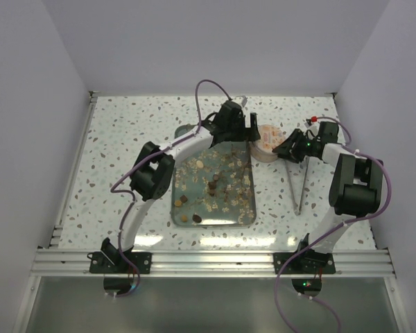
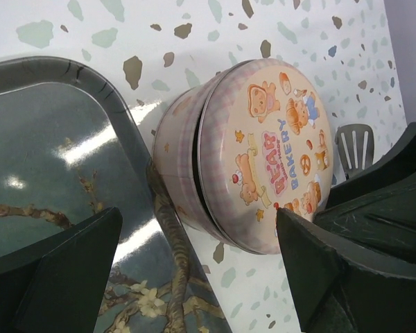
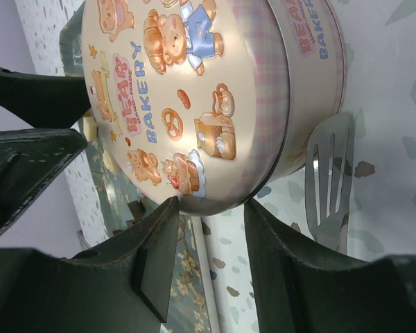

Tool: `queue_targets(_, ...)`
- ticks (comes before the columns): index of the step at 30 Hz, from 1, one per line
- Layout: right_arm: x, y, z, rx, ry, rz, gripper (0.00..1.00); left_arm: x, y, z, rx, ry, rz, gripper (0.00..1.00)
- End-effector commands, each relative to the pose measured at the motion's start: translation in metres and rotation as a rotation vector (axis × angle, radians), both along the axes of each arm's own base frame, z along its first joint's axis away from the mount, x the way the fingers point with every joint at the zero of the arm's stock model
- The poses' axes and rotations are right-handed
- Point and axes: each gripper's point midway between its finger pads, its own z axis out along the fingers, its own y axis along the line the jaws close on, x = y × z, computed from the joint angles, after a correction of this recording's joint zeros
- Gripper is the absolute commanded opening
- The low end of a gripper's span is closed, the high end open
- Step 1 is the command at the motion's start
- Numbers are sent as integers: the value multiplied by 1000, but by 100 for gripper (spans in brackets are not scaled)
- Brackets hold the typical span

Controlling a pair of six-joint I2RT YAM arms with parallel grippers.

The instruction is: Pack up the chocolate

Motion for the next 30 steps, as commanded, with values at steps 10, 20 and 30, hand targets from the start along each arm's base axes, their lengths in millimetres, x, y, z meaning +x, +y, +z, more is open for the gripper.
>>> queue_targets(10, 10, 0, 22, -21, -73, 23, 46, 8, 1, -2, 15, 26, 69, 99)
queue_targets(20, 10, -1, 27, -26, -87, 25, 46, 2, 9, -6, 36, 42, 84, 98)
queue_targets(30, 10, 0, 28, -28, -90, 28, 46, -4, 17, -18, 71, 74, 98, 95)
